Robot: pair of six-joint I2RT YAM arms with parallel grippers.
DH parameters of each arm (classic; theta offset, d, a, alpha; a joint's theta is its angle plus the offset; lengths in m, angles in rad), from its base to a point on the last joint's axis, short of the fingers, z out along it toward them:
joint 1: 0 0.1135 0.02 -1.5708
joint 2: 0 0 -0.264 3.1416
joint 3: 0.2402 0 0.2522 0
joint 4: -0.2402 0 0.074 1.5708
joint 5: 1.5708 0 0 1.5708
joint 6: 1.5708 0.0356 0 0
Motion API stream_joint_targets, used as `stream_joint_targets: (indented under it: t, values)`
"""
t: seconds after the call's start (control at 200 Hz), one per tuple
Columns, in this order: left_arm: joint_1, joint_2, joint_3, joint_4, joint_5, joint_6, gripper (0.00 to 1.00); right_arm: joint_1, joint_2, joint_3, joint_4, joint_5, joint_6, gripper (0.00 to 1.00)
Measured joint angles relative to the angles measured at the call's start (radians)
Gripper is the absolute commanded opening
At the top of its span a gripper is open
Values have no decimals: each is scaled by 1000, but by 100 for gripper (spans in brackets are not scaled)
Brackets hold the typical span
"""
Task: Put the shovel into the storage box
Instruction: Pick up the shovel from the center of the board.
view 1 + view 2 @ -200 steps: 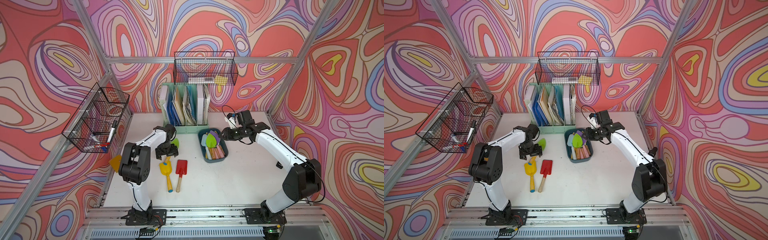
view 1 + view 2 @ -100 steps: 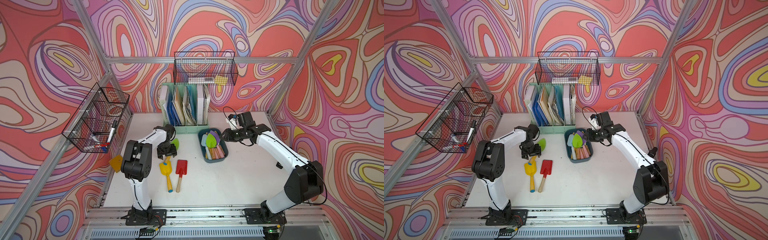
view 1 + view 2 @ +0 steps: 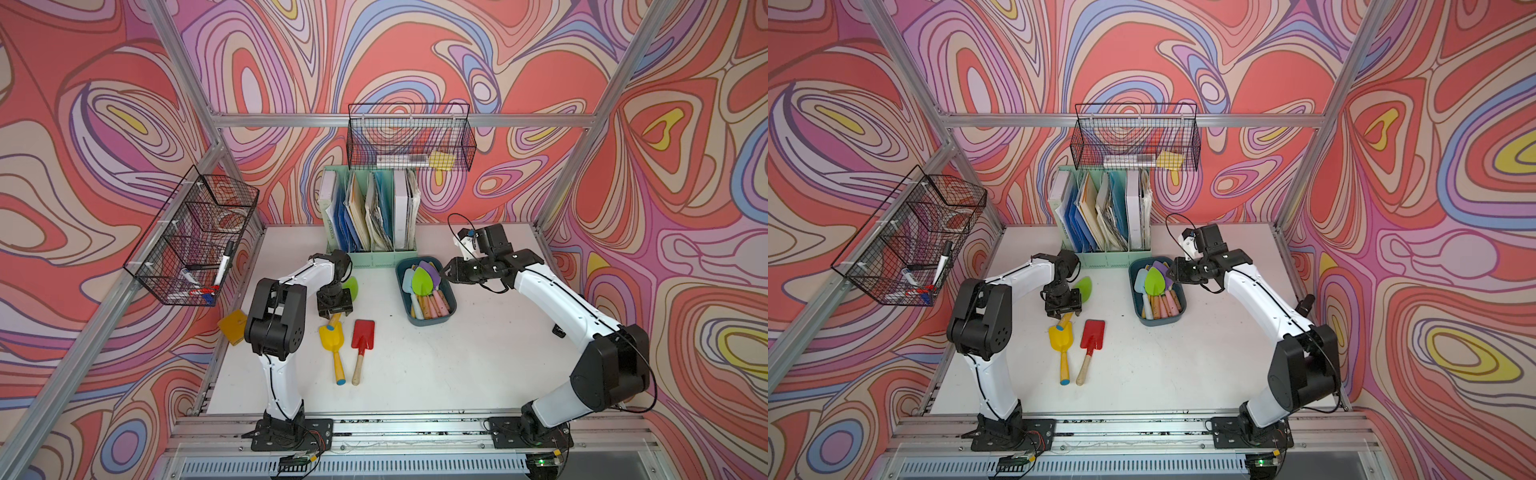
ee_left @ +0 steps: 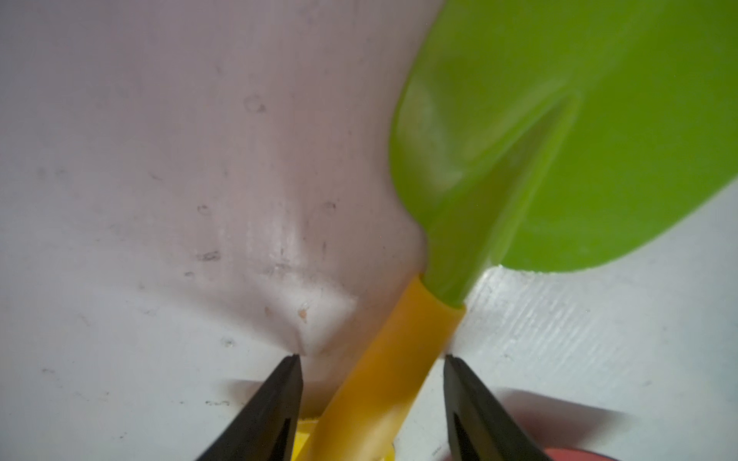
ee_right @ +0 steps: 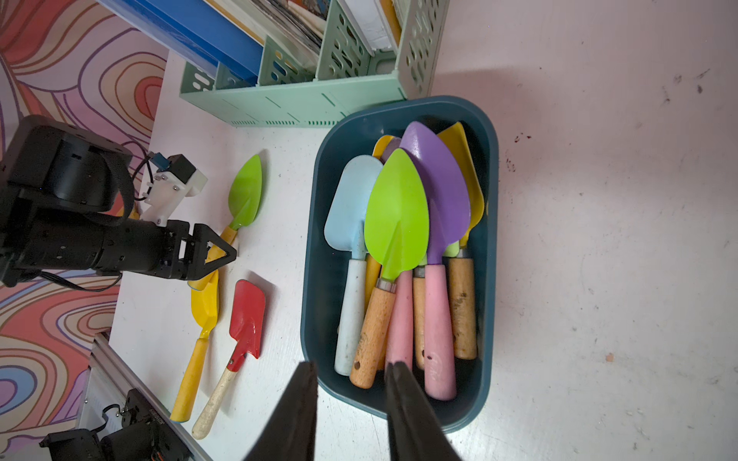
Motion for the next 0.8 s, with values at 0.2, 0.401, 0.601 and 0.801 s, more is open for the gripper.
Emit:
stream_joint_targets:
  t: [0.2,0.401,0.601,0.801]
  values:
    - [0,10,1,1,1,4,48,0,-1,0,0,5,3,30]
    - [0,10,9,-1,0,10,40,0,-1,0,0,6,3,30]
    - [0,11,66,-3,-9,23,32,0,-1,0,0,8,6,29]
    - [0,11,93,-8,-12,33,17,0,-1,0,0,8,6,29]
